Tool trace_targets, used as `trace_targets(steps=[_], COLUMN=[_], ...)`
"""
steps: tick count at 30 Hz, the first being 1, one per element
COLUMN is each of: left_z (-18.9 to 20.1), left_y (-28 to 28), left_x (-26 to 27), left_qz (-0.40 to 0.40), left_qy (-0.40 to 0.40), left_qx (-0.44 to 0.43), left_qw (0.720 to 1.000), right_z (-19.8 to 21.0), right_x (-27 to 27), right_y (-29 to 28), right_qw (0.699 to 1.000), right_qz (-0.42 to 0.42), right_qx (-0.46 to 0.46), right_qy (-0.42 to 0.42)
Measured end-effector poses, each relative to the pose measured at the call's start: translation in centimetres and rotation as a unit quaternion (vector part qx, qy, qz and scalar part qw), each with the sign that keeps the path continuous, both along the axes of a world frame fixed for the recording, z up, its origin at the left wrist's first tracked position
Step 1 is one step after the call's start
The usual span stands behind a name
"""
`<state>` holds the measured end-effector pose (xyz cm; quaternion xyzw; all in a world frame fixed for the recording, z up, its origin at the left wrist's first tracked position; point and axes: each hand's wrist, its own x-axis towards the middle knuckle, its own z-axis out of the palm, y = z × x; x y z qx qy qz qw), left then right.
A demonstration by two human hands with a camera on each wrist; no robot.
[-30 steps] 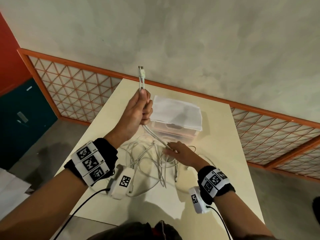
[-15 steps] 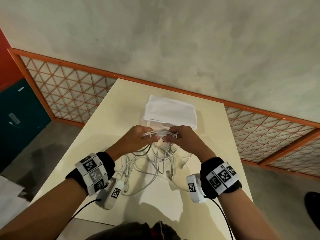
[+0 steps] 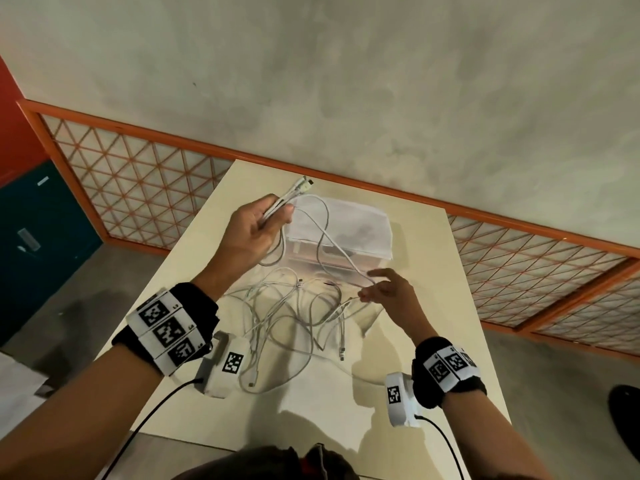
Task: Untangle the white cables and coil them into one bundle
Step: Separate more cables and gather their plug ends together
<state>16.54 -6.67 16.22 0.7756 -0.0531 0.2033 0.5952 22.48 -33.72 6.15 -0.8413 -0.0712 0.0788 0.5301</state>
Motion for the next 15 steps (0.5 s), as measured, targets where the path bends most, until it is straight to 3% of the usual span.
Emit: trace_targets(steps=[2, 5, 7, 11, 15], left_z=[0.4, 0.9, 1.6, 2.8, 2.1], left_y=[0.0, -0.2, -0.5, -0.7, 0.5], left_x=[-0.2, -0.7, -1.0, -0.9, -0.5], left_qz=[-0.007, -0.056, -0.09, -0.089, -0.02], left_qy=[-0.003, 0.004, 0.002, -0.019, -0.019], left_qx=[0.012, 0.024, 0.034, 0.02, 0.02], left_qw=[1.0, 0.998, 0.995, 0.996, 0.999], right_z=[-0.3, 0.6, 1.2, 1.3, 0.0], right_x=[-0.1, 0.0, 0.2, 0.4, -0.1], right_y=[-0.2, 0.5, 1.4, 3.7, 3.5], right_qw=[0.994, 0.992, 0.992, 0.962, 0.96], right_qz=[0.004, 0.007, 0.068, 0.203, 0.21], right_qx=[-0.086, -0.093, -0.088, -0.181, -0.172], right_qy=[-0.065, -0.085, -0.057, 0.021, 0.063])
